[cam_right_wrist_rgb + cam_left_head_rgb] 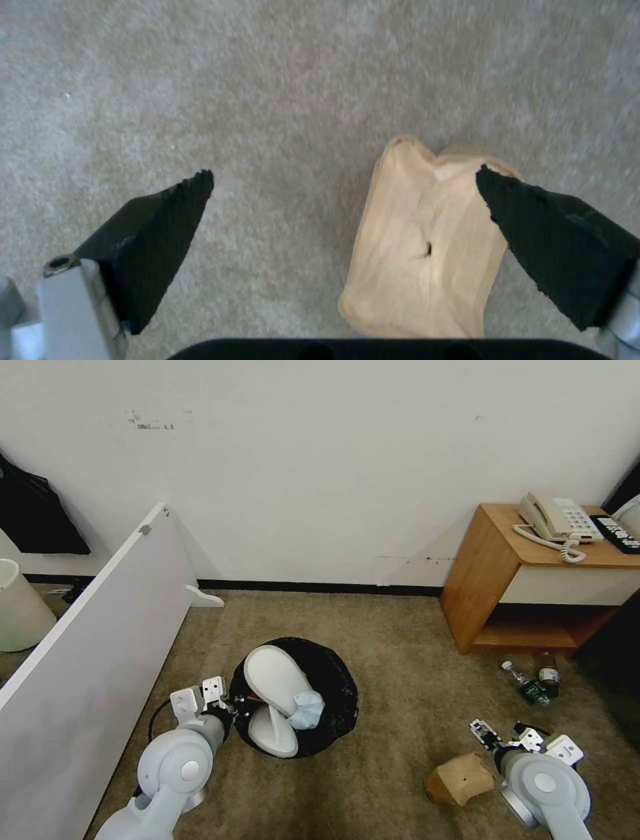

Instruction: Pick up the trash bin, then pick up the garbage from the floor and place it into the trash bin.

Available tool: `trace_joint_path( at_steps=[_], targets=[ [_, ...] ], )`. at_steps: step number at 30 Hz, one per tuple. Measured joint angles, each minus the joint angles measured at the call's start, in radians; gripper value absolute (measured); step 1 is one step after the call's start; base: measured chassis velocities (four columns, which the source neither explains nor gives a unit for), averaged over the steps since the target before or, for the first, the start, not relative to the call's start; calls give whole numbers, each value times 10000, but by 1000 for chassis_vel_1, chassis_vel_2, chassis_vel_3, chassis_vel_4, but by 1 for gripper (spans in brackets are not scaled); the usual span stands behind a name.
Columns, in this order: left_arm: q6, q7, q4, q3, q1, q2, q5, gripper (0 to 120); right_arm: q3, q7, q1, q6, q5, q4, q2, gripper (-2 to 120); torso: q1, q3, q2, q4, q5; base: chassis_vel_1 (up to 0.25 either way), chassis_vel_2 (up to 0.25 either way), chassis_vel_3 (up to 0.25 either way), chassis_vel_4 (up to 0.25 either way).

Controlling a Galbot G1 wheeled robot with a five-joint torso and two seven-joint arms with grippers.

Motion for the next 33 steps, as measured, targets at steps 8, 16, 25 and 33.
trace_joint_path(
  at_steps=[8, 16, 25, 33],
  targets=[
    [-7, 7, 41, -46, 59, 37, 12, 0, 135, 252, 155, -9, 108, -490, 499, 100, 0, 0, 0, 0, 0, 0, 0, 0, 0],
    [-18, -10, 58, -56, -35, 99, -23, 0, 238, 257, 110, 16, -105, -897, 862, 100, 0, 0, 0, -1, 0, 0, 0, 0, 0],
    [-28, -11, 62, -67, 62, 129, -1, 0, 229, 183, 280, 68, -387, -1397, 1133, 100, 0, 0, 0, 0, 0, 0, 0, 0, 0],
    [-38, -4, 116, -77, 79, 213, 5, 0, 154, -127, 485, 61, -755, -2014, 1241, 100, 0, 0, 0, 0, 0, 0, 0, 0, 0]
  ],
)
